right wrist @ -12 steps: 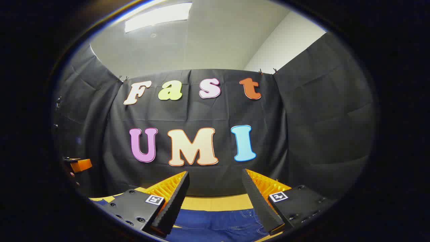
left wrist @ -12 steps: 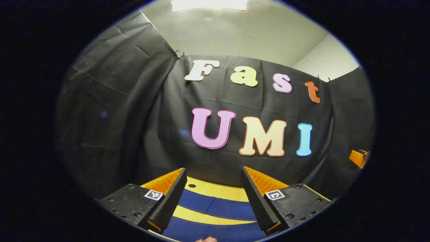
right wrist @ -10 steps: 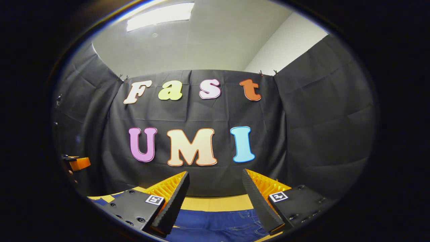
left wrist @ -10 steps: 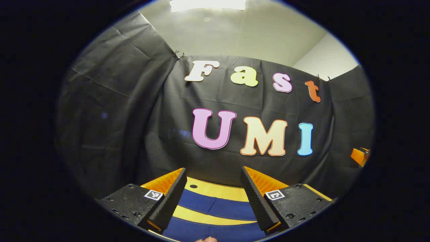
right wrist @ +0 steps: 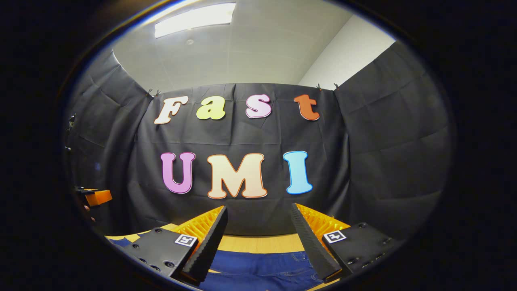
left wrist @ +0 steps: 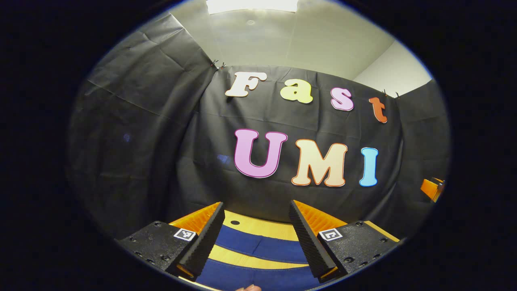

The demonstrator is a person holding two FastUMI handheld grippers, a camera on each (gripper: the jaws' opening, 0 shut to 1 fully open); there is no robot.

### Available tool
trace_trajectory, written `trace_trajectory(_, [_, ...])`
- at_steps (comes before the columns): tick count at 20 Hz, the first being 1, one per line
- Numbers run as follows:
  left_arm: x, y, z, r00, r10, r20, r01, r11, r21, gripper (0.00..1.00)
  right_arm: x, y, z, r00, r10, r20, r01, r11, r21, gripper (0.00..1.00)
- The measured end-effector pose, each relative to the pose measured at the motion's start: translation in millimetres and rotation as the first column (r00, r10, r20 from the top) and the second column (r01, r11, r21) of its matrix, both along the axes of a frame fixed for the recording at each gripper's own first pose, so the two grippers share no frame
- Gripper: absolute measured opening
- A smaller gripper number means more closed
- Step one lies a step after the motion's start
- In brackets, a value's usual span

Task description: Grasp the waist and the cuffs of the jeans and fold them to make the two legs overlap; first hold the waist and fold one-third of the jeans toward the cuffs, then hold the cuffs and fold the remaining one-third in the same direction to finish folding.

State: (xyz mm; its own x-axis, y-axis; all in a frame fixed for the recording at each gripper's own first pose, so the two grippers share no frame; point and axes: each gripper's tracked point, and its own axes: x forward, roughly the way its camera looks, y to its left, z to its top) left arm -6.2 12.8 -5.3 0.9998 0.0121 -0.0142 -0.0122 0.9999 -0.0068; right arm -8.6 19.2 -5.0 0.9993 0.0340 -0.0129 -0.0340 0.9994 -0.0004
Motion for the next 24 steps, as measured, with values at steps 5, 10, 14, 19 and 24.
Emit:
trace_trajectory(5, [-3.4, -2.9, -16.1, 0.997, -0.068, -0.028, 0.07, 0.996, 0.063, 0.93, -5.6, 7.3, -6.9, 1.0, 0.011, -0.007, -0.011, 1.0, 0.003, 1.0])
trace_trajectory(10, [-17.4, 29.1, -53.7, 0.986, -0.119, -0.116, 0.136, 0.979, 0.152, 0.93, -18.0, 15.4, -27.2, 1.0, 0.005, -0.03, -0.004, 1.0, 0.012, 0.94])
trace_trajectory(14, [-24.0, 73.4, -96.4, 0.97, -0.09, -0.226, 0.156, 0.944, 0.292, 0.94, -27.4, 20.9, -53.0, 0.997, -0.001, -0.075, 0.001, 1.0, 0.001, 0.97])
trace_trajectory(19, [-42.1, 111.0, -163.0, 0.905, -0.087, -0.415, 0.296, 0.831, 0.471, 0.95, -35.7, 15.9, -64.0, 0.995, -0.02, -0.097, 0.017, 1.0, -0.026, 0.97])
trace_trajectory(24, [-68.1, 136.1, -224.9, 0.818, -0.058, -0.572, 0.443, 0.698, 0.563, 0.95, -36.9, 3.5, -68.1, 0.993, -0.045, -0.11, 0.038, 0.997, -0.061, 0.97])
